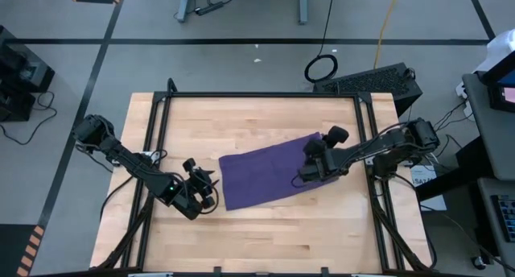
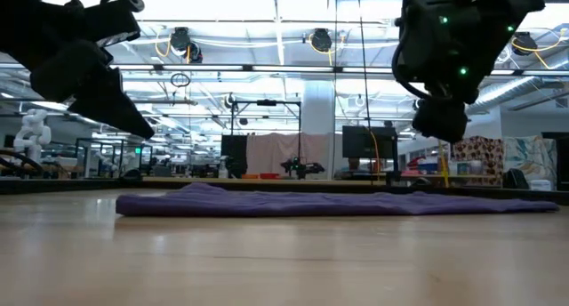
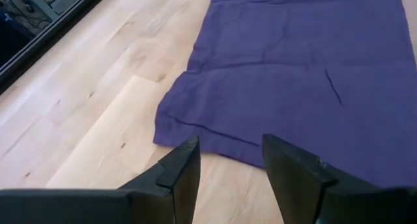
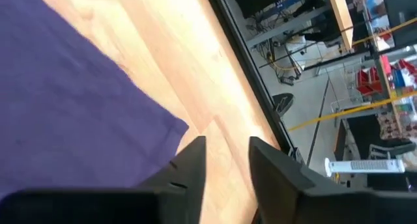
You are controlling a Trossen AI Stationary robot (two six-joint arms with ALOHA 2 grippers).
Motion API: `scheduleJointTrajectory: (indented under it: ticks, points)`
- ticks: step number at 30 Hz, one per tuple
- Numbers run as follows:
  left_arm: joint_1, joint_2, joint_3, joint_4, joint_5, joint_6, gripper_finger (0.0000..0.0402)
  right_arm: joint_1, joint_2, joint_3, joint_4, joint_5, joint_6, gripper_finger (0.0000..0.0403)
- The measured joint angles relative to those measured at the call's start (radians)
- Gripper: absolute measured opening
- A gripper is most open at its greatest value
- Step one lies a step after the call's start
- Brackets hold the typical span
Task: Roll towel
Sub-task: Roll the purple towel
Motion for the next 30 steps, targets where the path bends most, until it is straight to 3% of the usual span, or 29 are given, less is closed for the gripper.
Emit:
scheduleJointTrajectory:
  ticks: [7,13,16,19,24,27,30]
  points:
    - [0.000,0.002,0.000,0.039,0.024,0.001,0.0170,0.098,-0.007,0.163,-0.304,-0.079,0.225,0.0169]
    - [0.000,0.015,0.000,0.148,0.046,0.083,0.0170,0.267,-0.028,0.190,-0.248,-0.109,0.389,0.0171]
    - [0.003,0.044,0.000,0.242,0.051,0.179,0.0170,0.345,-0.028,0.134,-0.101,-0.093,0.454,0.0167]
    - [0.026,0.092,0.000,0.349,0.076,0.288,0.0170,0.389,-0.028,0.035,0.187,-0.021,0.463,0.0151]
    - [0.101,0.197,0.000,0.636,0.208,0.473,0.0155,0.384,-0.026,-0.122,0.701,0.075,0.234,0.0106]
    - [0.143,0.263,0.000,0.729,0.295,0.500,0.0129,0.339,-0.027,-0.203,0.861,0.105,0.128,0.0072]
    - [0.167,0.307,0.000,0.692,0.320,0.433,0.0100,0.295,-0.027,-0.310,1.016,0.105,0.127,0.0035]
